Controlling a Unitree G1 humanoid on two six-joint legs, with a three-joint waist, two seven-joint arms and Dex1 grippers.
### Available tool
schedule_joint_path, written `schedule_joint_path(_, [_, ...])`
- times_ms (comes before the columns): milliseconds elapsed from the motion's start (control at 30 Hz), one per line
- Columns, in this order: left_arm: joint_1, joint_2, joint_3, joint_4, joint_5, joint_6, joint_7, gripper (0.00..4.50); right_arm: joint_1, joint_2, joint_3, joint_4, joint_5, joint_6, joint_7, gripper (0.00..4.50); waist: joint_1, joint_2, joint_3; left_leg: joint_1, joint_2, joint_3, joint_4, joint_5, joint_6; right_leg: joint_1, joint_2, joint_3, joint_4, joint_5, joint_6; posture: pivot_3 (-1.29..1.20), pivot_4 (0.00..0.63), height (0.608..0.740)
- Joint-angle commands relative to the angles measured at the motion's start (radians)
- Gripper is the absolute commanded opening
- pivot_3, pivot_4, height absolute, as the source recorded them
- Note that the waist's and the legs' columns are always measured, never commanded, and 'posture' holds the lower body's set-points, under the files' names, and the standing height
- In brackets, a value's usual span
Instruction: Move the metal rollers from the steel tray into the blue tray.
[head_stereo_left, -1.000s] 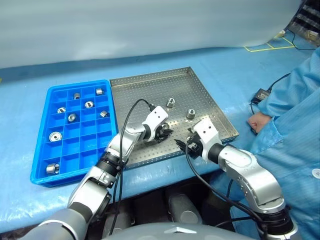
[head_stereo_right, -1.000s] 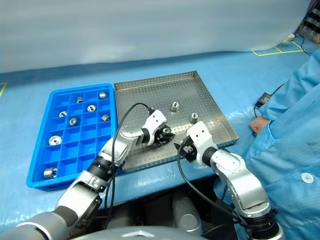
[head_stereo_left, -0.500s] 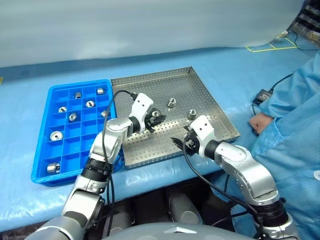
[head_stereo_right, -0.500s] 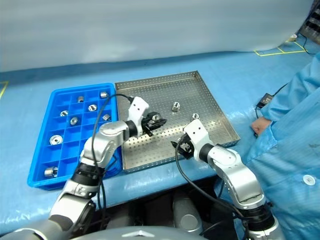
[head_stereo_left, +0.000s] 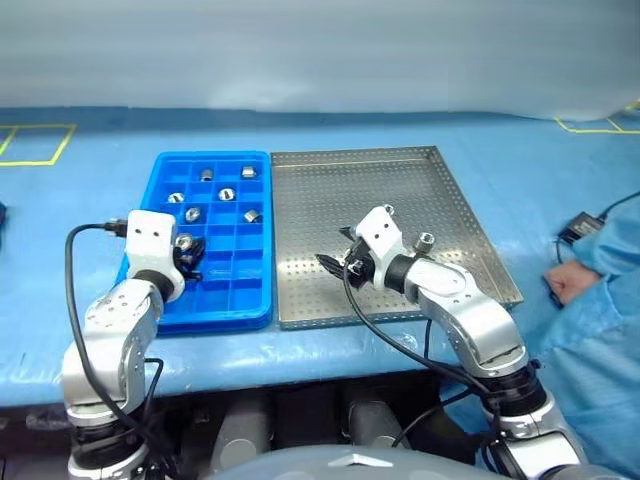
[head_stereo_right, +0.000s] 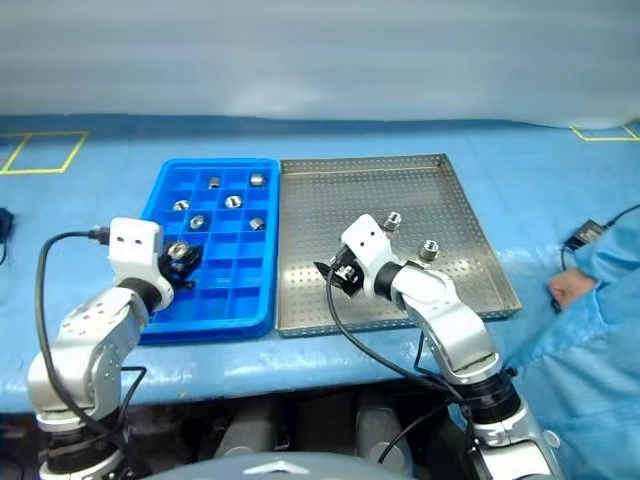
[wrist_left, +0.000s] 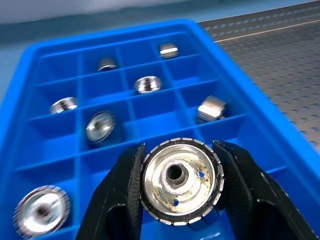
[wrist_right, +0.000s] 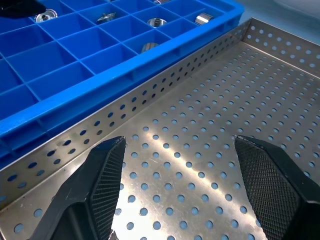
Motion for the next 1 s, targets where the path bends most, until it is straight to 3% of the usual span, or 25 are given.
schedule_joint_path(33, [0.011, -0.009, -0.019, -0.051, 0.015, 0.020, 0.041, 1.84, -0.009, -0.002, -0.001, -0.013, -0.004, -0.021, 0.005, 3.66, 0.012, 0.000, 0.000, -0.001, 0.000, 0.000, 0.000, 0.000, 0.000, 0.000, 0.000, 0.000, 0.000, 0.001, -0.001, 0.06, 0.150, 0.740])
schedule_joint_path(267, [0.039, -0.020, -0.049, 0.018, 0.008, -0.016, 0.057, 1.84, -0.007, -0.011, 0.000, -0.030, -0.004, -0.015, 0.003, 3.66, 0.014, 0.000, 0.000, -0.001, 0.000, 0.000, 0.000, 0.000, 0.000, 0.000, -0.004, -0.005, 0.000, 0.000, -0.004, 0.05, 0.150, 0.740])
schedule_joint_path(433, [0.003, -0.065, -0.019, 0.035, -0.017, -0.088, 0.082, 3.42, 0.003, -0.021, -0.001, -0.038, -0.013, -0.011, -0.007, 3.66, 0.014, 0.000, 0.000, -0.001, 0.000, 0.000, 0.000, 0.000, 0.000, 0.000, -0.004, -0.006, 0.000, 0.000, -0.004, 0.04, 0.150, 0.740])
schedule_joint_path(533, [-0.044, -0.141, 0.028, 0.033, -0.086, -0.237, 0.067, 3.42, 0.011, -0.018, -0.018, -0.030, -0.028, -0.002, -0.038, 3.66, 0.015, 0.000, 0.000, -0.001, -0.001, 0.000, 0.000, 0.000, 0.000, 0.000, -0.006, -0.006, 0.000, 0.000, -0.004, 0.03, 0.150, 0.740])
schedule_joint_path(600, [-0.055, -0.161, -0.004, 0.039, -0.136, -0.294, 0.006, 3.42, 0.002, 0.002, -0.045, -0.002, -0.053, 0.013, -0.098, 3.66, 0.015, 0.000, 0.000, -0.001, -0.001, 0.000, 0.000, 0.000, 0.000, 0.000, -0.006, -0.006, 0.000, 0.000, -0.004, 0.02, 0.150, 0.740])
schedule_joint_path(767, [-0.047, -0.096, -0.215, 0.049, -0.200, -0.355, -0.191, 3.42, -0.096, 0.122, -0.162, 0.135, -0.128, 0.065, -0.333, 3.66, 0.000, 0.000, 0.000, -0.001, -0.001, 0.001, -0.001, 0.000, 0.000, 0.000, -0.006, -0.006, 0.000, 0.000, -0.005, -0.01, 0.150, 0.740])
schedule_joint_path(1000, [-0.038, -0.056, -0.322, 0.109, -0.200, -0.395, -0.232, 3.42, -0.277, 0.254, -0.271, 0.497, -0.135, -0.065, -0.464, 3.66, -0.028, 0.001, 0.000, 0.000, 0.000, 0.002, -0.001, 0.000, 0.000, -0.001, -0.001, -0.004, 0.000, 0.000, -0.005, -0.03, 0.150, 0.740])
